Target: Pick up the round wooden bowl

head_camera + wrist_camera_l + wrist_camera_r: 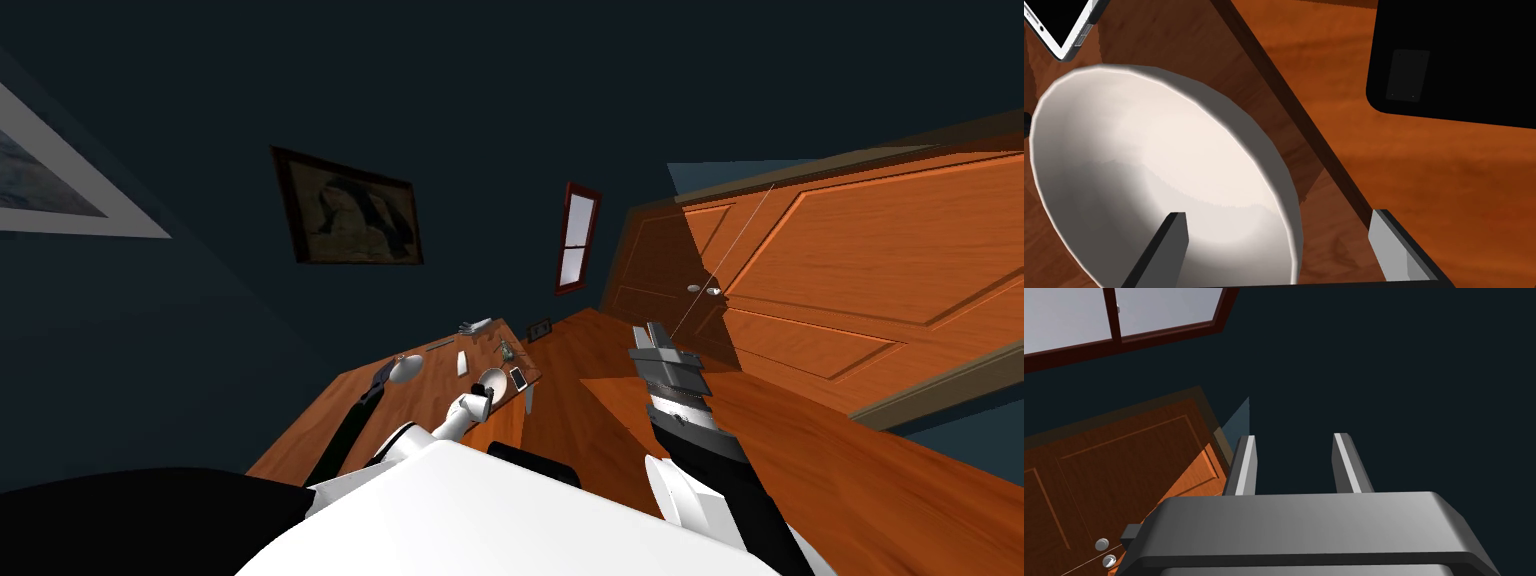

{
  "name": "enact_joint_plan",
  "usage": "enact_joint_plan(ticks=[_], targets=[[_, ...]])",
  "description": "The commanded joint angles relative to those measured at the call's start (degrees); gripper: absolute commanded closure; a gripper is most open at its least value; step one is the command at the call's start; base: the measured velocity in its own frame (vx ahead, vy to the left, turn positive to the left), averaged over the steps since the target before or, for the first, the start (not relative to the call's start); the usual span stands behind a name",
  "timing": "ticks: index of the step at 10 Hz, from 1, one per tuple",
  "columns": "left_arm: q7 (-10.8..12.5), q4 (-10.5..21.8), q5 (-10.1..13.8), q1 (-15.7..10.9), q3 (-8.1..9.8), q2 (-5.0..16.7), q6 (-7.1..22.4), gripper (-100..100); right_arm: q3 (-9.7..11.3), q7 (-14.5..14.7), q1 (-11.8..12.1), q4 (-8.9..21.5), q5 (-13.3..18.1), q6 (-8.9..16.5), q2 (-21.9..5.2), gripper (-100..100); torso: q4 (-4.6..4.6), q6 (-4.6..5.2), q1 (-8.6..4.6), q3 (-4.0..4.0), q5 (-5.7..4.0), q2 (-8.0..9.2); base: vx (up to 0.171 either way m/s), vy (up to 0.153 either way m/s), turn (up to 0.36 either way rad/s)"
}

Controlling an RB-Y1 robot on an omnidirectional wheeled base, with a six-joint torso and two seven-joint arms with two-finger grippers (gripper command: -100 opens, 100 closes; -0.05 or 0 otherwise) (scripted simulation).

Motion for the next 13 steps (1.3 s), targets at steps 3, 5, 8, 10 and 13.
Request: enact_joint_plan(ticks=[3, 5, 8, 10, 13], targets=[[0.26, -0.1, -0.2, 0.12, 0.02, -0.07, -0.07, 100, 0.0, 0.0, -0.01, 0.0, 0.0, 0.0, 0.0, 0, 0.03, 0.0, -0.03, 0.09, -0.01, 0.16, 0.014, 0.003, -0.002], [0.33, -0.08, -0.16, 0.15, 0.06, -0.08, -0.03, 100, 0.0, 0.0, -0.01, 0.0, 0.0, 0.0, 0.0, 0, 0.06, 0.04, -0.06, 0.12, -0.03, 0.21, 0.0, 0.0, 0.0], [-0.7, -0.55, 1.48, -0.87, -0.25, 0.77, 1.48, 100, 0.0, 0.0, -0.01, 0.0, 0.0, 0.0, 0.0, 0, 0.09, 0.05, -0.08, 0.16, -0.05, 0.25, -0.018, 0.0, 0.009], [-0.88, -1.65, 2.07, -1.54, -0.42, 1.3, 3.3, 100, 0.0, 0.0, -0.01, 0.0, 0.0, 0.0, 0.0, 0, 0.16, 0.05, -0.12, 0.31, -0.08, 0.49, -0.072, -0.02, 0.021], [-0.37, -3.51, 1.53, -1.0, -0.45, 1.38, 4.67, 0, 0.01, 0.0, -0.01, 0.0, 0.0, 0.0, 0.01, 0, 0.19, 0.07, -0.2, 0.34, -0.1, 0.52, -0.043, -0.019, 0.009]])
